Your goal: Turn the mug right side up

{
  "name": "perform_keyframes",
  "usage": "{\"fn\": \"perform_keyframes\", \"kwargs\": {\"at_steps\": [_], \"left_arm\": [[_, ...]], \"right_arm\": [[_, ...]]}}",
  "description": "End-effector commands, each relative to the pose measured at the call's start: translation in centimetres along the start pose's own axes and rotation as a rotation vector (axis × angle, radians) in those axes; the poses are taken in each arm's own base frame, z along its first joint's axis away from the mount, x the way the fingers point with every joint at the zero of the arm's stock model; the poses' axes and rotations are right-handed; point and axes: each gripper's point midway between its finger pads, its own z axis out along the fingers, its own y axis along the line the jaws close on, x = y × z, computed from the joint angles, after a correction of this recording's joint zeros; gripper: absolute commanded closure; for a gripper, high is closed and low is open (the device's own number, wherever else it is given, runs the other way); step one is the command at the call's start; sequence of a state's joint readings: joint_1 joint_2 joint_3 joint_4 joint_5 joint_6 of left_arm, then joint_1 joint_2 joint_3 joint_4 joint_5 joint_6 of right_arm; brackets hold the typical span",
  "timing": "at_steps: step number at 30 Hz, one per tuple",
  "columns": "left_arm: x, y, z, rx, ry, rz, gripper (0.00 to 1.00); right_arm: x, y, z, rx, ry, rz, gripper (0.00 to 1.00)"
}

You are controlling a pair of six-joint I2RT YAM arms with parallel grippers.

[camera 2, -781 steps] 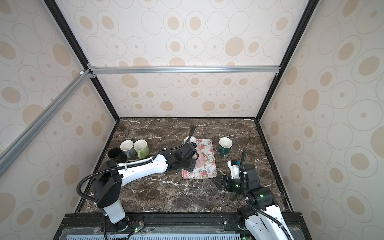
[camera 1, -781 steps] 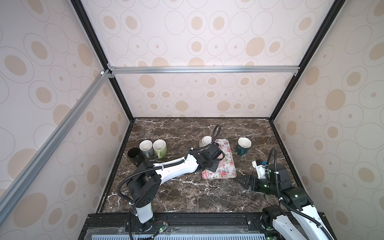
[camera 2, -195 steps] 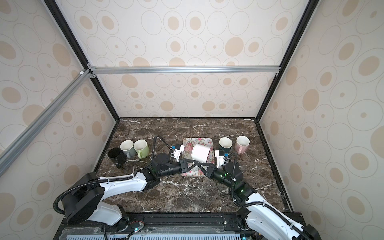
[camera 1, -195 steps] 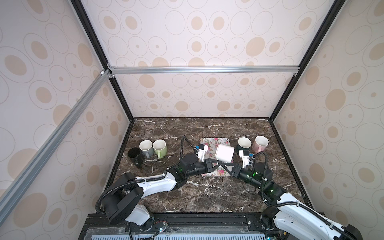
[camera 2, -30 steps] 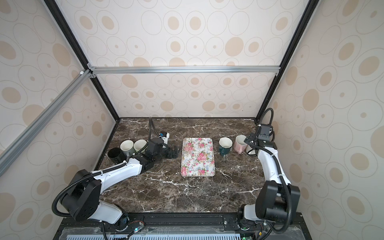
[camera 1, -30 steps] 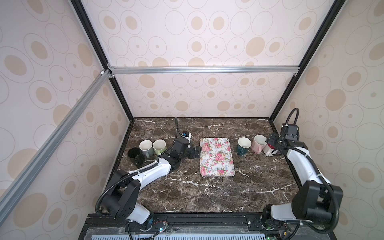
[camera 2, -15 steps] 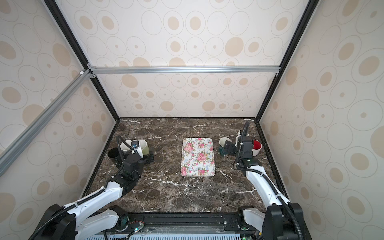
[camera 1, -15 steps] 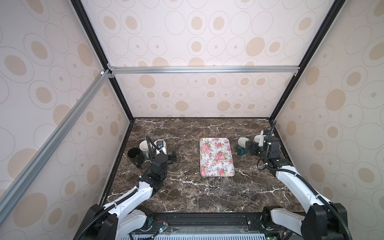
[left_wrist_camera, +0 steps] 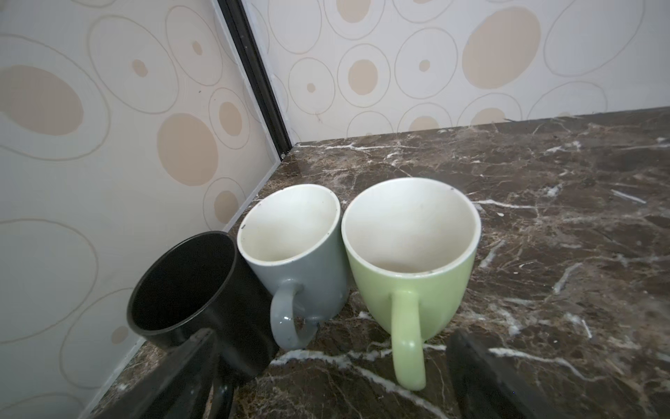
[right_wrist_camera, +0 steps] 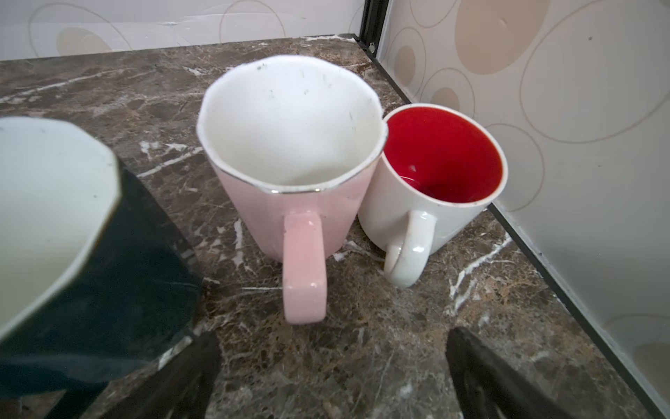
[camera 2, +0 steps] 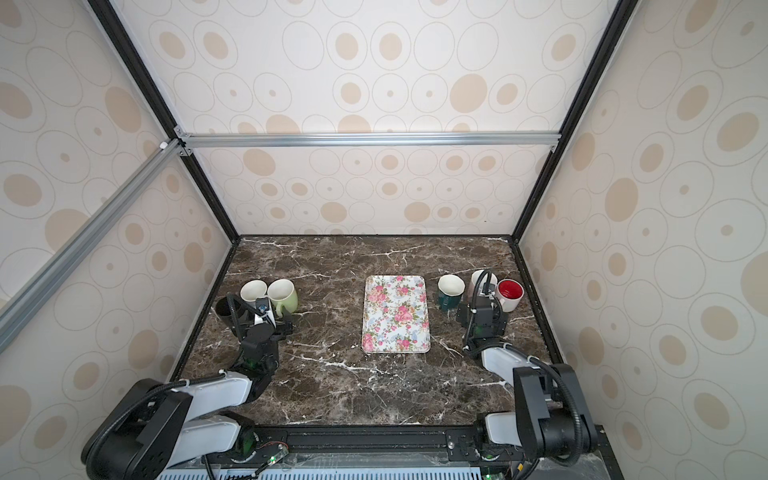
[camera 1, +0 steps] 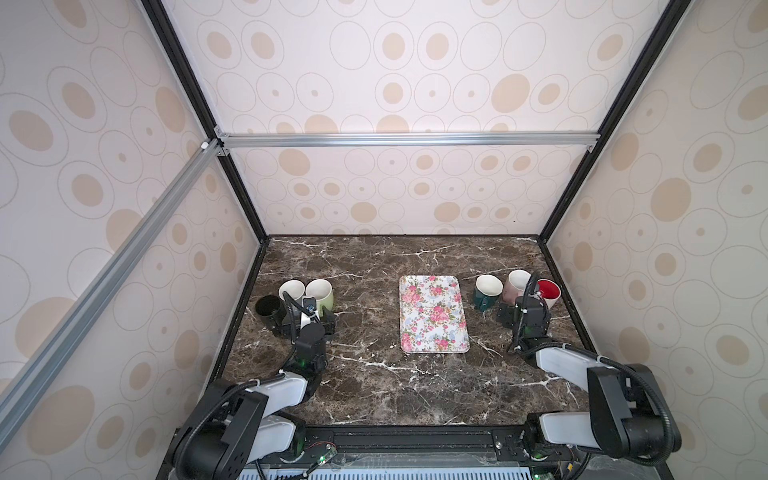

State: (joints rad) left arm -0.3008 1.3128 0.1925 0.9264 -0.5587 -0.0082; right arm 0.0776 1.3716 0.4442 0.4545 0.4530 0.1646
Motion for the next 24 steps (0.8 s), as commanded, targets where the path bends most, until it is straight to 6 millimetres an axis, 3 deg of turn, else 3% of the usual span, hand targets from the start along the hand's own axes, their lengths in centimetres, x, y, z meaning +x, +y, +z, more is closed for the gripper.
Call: {"fn": "perform_keyframes", "kwargs": {"at_steps": [1,5,9,14,18,24], "left_arm": [[-2.7,-0.6,1.8,0.047,-0.064,-0.016,0.02],[-3.5,-0.6,2.6,0.098,-0.106,-0.035,0.02],[-4.1,-1.2,2.9,0.159,-0.145,-0.038,0.01],[-3.4,-0.6,4.3,0.152,-0.134,-0.056,0.02],[-2.8,-0.6,4.4,0.213,-0.14,-0.091,0.02],[-2.5,-0.3,4.3,0.234,-0.162,-0.111,0.02]], "right_arm": [[-2.8,0.0,0.6,0.027,-0.097,0.019,0.0],[-2.6,1.0,2.0,0.023,-0.101,-0.018,0.0],[-2.4,1.4,2.0,0.007,-0.082,-0.031,0.0],[-2.3,1.6,1.8,-0.011,-0.084,-0.039,0.0],[-2.2,3.3,1.5,-0.066,-0.107,-0.1,0.0],[-2.3,3.5,1.1,-0.071,-0.139,-0.102,0.0]]}}
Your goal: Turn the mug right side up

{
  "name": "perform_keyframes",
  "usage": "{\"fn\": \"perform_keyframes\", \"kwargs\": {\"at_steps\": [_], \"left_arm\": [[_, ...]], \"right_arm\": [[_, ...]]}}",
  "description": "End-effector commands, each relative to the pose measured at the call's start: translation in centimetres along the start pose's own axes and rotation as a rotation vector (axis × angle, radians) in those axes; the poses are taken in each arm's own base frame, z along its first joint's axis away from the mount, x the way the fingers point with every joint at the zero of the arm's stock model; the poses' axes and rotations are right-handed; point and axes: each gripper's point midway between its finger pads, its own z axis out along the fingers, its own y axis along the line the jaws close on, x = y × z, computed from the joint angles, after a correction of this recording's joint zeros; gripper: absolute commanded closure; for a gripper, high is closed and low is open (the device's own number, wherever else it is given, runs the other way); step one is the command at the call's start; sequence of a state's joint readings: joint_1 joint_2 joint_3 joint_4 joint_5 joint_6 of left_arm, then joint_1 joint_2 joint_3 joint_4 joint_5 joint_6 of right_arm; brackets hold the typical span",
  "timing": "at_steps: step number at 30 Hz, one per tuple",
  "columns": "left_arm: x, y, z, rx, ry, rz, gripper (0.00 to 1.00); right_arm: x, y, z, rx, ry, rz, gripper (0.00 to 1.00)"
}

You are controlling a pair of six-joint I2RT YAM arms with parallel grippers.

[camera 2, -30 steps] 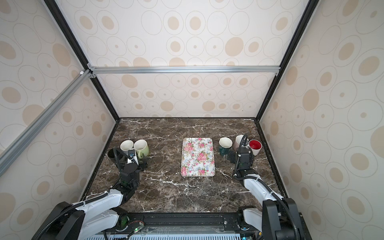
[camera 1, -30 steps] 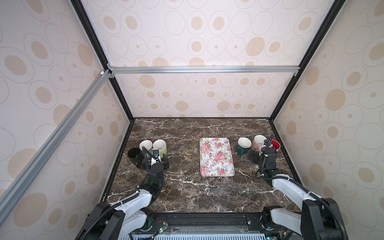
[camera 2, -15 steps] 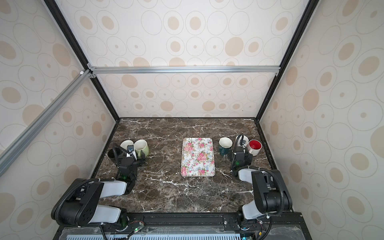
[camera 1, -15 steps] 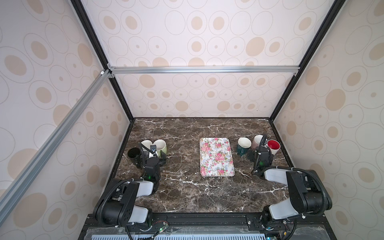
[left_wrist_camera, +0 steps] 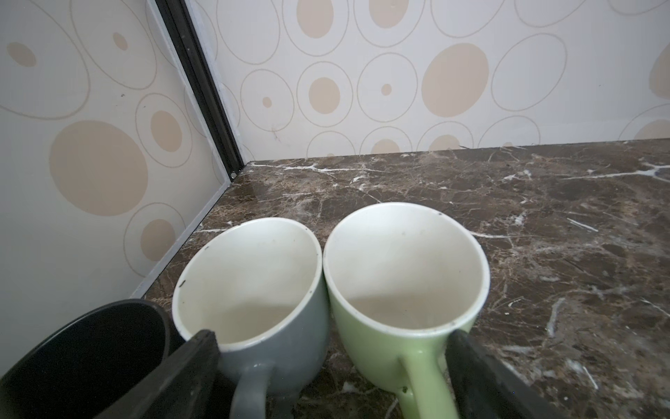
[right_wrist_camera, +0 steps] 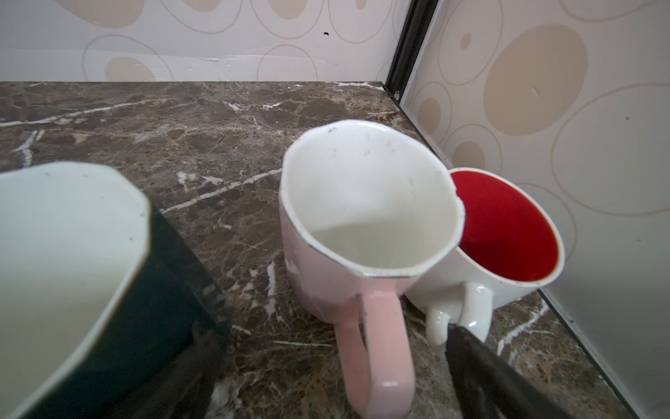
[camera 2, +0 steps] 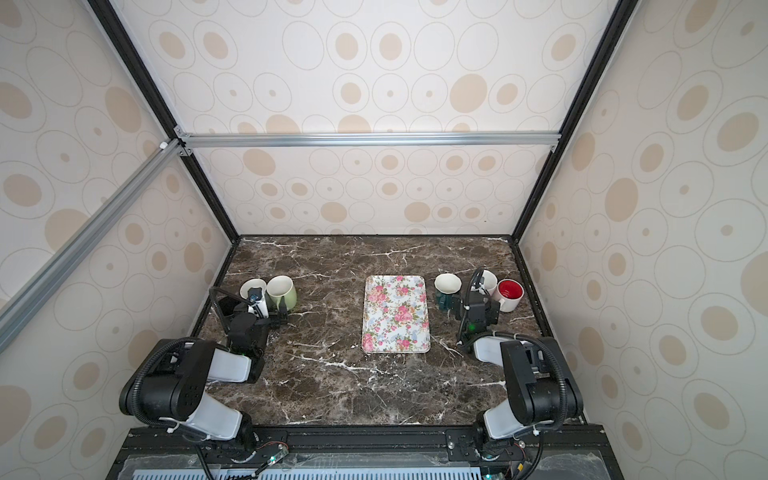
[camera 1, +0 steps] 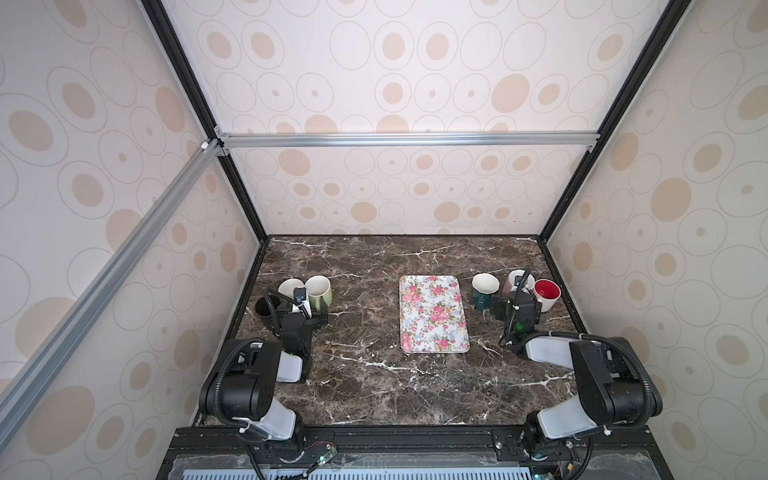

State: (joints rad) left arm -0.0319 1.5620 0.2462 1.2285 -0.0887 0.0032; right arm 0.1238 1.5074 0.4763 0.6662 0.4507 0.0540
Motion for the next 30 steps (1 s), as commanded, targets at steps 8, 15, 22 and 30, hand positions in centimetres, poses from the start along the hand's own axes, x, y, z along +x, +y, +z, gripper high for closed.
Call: {"fn": "perform_keyframes", "kwargs": {"at_steps": [8,15,22,30], "left_arm": [[-1.6,-0.3,-0.1,0.029,-0.076,-0.018,0.02],[-1.6,-0.3,-0.1,0.029,-0.075,-0.018,0.02],[-1.7,-0.3,-0.2,0.029,-0.078,-0.016,0.02],[-1.5,-0.4,0.0,0.029,-0.069,-0.015,0.02]], "right_arm": [[0.0,1.9,-1.4,-0.079,-0.169,-0.059,0.0],[0.5,1.7,-0.6,-0.098,-0.082,-0.03,0.0],[0.4,1.6,-0.6,-0.093,-0.089,-0.03,0.0],[0.4,1.6,-0.6,-0.094,-0.087,-0.03,0.0]]}}
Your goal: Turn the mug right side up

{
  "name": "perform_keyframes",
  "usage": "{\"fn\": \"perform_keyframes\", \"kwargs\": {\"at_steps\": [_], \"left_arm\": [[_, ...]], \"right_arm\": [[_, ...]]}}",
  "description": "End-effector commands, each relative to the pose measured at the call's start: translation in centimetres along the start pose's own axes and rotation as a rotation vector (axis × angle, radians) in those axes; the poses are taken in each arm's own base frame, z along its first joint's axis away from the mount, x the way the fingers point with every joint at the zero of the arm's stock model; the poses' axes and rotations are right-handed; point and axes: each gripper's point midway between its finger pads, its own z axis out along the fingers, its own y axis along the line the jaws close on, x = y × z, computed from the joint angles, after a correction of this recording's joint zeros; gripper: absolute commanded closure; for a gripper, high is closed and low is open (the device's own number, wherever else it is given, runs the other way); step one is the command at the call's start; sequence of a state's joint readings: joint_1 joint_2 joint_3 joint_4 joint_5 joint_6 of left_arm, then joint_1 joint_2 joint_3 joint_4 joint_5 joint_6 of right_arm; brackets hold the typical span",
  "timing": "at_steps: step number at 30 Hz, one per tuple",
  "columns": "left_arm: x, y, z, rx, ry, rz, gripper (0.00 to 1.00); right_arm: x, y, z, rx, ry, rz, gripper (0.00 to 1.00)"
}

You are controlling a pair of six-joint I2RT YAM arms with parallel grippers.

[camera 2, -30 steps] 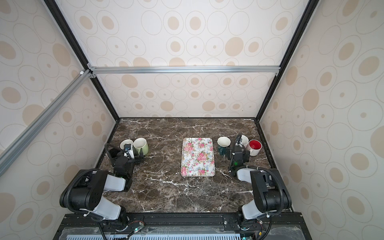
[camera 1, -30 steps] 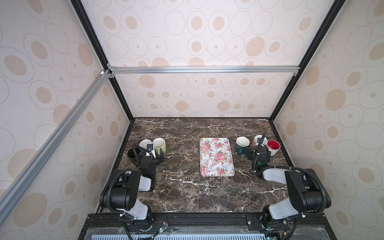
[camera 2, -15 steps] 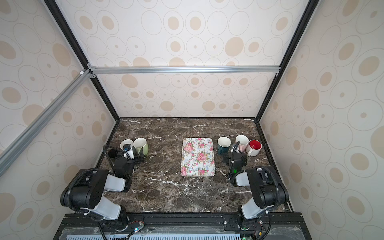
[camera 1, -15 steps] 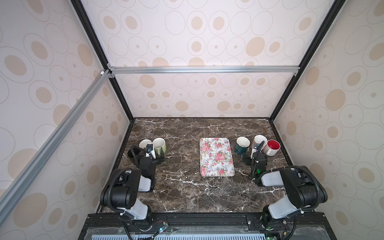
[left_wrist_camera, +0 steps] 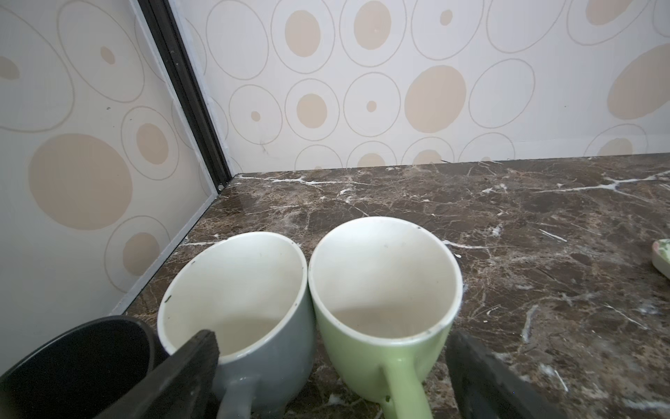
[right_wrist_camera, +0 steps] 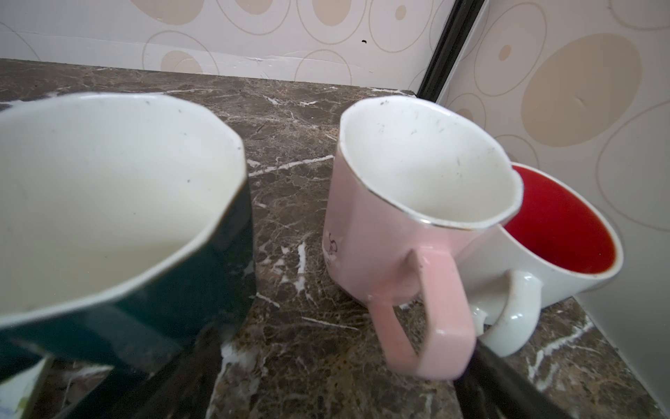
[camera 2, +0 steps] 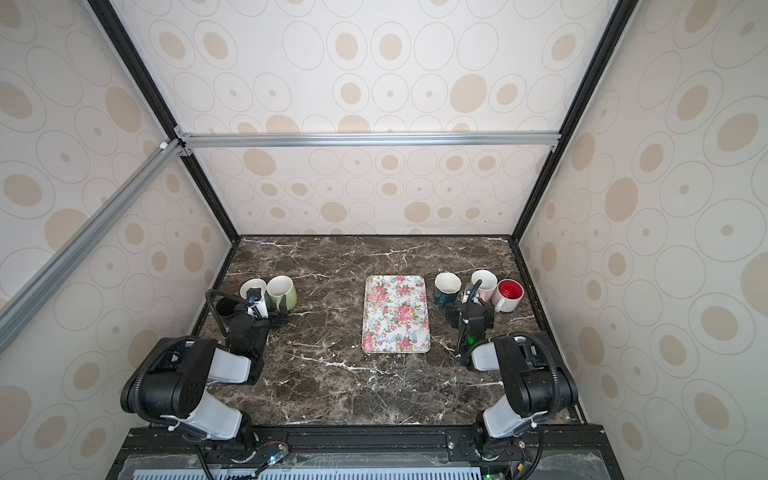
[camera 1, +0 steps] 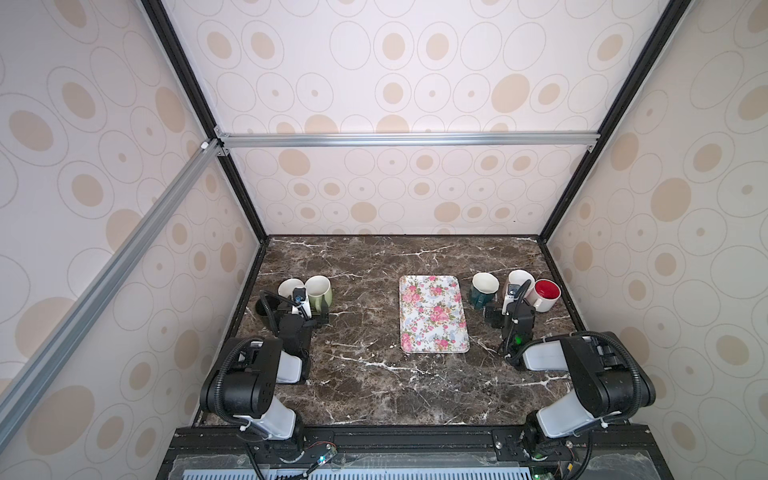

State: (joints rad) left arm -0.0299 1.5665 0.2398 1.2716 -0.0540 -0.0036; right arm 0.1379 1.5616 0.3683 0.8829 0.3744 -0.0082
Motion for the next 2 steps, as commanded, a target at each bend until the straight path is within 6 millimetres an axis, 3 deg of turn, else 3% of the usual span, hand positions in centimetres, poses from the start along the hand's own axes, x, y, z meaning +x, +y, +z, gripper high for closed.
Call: {"fn": "perform_keyframes", "kwargs": {"at_steps": [1,2], "left_arm": [[-0.91,0.07,0.08,-0.001,-0.038,-0.003,0.02],[-0.95,0.11,0.07,-0.002,-0.04,-0.002,0.02]], "right_arm": [[-1.45,0.01,0.09,-0.003,-0.038,0.015,0.0],[-1.42,-0.04,0.11,-0.002,-0.037,0.016,0.0]]}}
